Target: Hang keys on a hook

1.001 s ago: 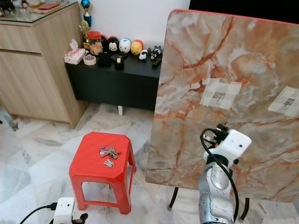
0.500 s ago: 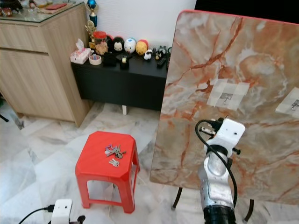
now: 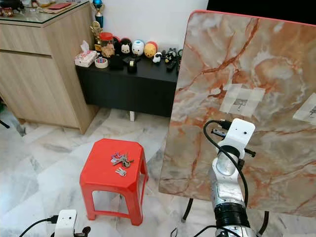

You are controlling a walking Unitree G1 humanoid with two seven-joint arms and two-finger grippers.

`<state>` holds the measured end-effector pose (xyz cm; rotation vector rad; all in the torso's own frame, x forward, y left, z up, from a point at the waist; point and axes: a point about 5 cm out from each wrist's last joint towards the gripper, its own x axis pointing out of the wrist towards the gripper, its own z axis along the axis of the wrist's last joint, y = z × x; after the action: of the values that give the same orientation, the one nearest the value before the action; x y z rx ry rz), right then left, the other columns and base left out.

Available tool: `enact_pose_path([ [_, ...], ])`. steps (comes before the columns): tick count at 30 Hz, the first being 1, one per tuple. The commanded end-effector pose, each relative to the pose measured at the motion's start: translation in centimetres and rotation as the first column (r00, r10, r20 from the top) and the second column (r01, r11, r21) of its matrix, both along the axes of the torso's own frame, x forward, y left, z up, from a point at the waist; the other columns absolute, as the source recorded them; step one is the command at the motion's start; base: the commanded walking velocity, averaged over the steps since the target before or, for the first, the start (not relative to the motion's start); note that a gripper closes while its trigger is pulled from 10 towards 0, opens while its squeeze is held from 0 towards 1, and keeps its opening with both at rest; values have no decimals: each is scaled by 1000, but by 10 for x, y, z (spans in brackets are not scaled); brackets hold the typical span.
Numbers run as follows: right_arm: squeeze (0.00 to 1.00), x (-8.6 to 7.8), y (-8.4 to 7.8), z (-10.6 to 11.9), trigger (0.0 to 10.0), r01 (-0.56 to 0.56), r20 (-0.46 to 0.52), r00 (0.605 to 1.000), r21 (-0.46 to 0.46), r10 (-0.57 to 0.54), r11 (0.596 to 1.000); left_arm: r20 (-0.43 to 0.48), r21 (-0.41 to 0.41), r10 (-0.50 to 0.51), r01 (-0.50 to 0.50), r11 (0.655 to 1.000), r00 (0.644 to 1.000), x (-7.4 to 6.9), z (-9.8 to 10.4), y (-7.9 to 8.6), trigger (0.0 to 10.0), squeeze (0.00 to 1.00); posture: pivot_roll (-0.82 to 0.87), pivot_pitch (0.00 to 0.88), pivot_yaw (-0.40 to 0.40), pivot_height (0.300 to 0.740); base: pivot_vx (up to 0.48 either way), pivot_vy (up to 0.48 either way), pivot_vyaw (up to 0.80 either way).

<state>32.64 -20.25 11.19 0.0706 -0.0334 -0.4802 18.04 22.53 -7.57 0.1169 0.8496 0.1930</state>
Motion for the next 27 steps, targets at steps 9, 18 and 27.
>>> enact_pose_path([
  [9,0,-35,21,-73,10000,-176,-187,959,203,215,963,2,-3,1,-1,1000,1000,0,0,-2,10000,0,98,0,-105,740,0,0,0],
  [18,0,-54,29,-93,10000,-238,-200,936,243,289,940,12,12,-5,5,1000,1000,1,2,4,10000,0,102,0,-93,740,0,0,0],
  [27,0,-42,32,-73,10000,-297,-101,943,182,318,937,21,13,-11,11,1000,1000,3,3,2,10000,0,102,0,-95,740,0,-248,0],
])
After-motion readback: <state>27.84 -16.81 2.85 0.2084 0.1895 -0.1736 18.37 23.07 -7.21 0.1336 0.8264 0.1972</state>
